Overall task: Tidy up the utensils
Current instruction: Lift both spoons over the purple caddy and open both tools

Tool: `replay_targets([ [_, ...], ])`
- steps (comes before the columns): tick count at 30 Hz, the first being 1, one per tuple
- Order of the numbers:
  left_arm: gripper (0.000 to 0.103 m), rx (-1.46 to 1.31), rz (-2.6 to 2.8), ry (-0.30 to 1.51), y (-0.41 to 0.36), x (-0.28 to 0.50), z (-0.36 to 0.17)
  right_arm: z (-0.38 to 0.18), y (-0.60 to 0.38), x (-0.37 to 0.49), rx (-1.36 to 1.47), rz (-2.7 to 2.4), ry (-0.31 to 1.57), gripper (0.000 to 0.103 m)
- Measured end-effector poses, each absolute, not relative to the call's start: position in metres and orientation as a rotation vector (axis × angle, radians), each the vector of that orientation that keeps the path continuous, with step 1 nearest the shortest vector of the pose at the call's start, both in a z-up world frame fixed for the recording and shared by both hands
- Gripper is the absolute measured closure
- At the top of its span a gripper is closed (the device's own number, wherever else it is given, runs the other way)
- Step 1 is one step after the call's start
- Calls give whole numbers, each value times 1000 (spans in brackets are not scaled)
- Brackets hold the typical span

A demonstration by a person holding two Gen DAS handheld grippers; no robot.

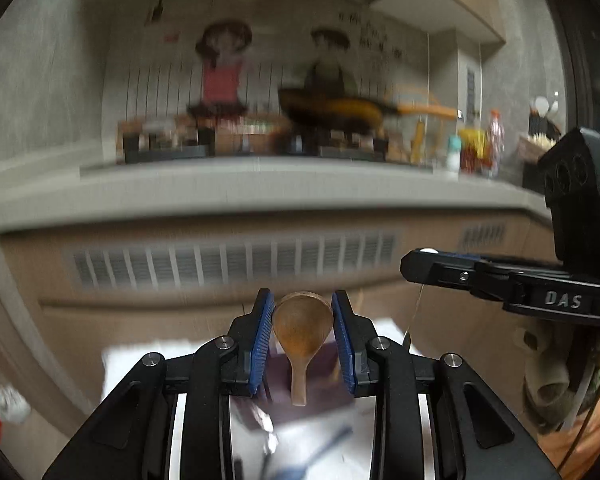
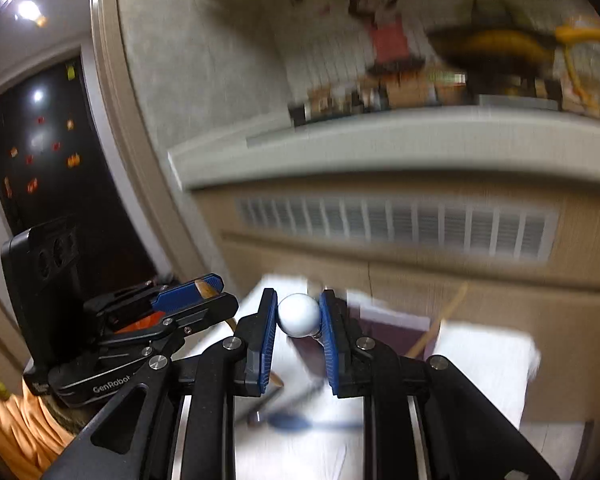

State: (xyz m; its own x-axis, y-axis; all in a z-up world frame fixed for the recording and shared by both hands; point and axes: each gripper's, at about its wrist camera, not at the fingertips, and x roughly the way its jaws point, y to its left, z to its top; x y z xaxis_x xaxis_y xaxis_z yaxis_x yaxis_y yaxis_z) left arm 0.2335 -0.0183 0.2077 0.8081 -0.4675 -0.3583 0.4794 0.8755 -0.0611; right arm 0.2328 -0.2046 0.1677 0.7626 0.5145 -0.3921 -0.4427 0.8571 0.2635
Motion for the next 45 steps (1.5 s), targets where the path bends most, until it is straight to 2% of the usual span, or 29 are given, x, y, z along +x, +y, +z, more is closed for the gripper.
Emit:
replay_targets([
  [4, 72, 45, -503, 348, -23, 259, 228, 194, -215, 254, 224, 494, 421, 83],
  [9, 72, 28, -522, 449, -37, 300, 207, 184, -228, 290, 313, 454, 435, 83],
  [21, 72, -30, -494, 803, -58, 382, 75, 67, -218, 358, 416, 385, 696, 83],
  [27, 69, -65, -510, 858, -56, 381, 52, 30, -211, 363, 394, 335, 783, 82],
  [32, 51, -65, -498, 782, -49, 359, 65, 34, -208, 349, 321, 283, 751, 80],
  [35, 46, -81, -475, 731, -35, 344, 78, 49, -202, 330, 229, 251, 686, 74],
  [38, 43, -56, -442, 703, -23, 325, 83, 62, -195, 309, 140, 225, 635, 63],
  [40, 39, -43, -423, 707, -12, 312, 79, 66, -190, 295, 83, 207, 616, 55],
  [44, 36, -38, -388, 745, 11, 293, 64, 61, -185, 268, -18, 193, 608, 51],
  [45, 36, -38, -377, 761, 18, 288, 57, 59, -186, 263, -33, 195, 612, 46],
])
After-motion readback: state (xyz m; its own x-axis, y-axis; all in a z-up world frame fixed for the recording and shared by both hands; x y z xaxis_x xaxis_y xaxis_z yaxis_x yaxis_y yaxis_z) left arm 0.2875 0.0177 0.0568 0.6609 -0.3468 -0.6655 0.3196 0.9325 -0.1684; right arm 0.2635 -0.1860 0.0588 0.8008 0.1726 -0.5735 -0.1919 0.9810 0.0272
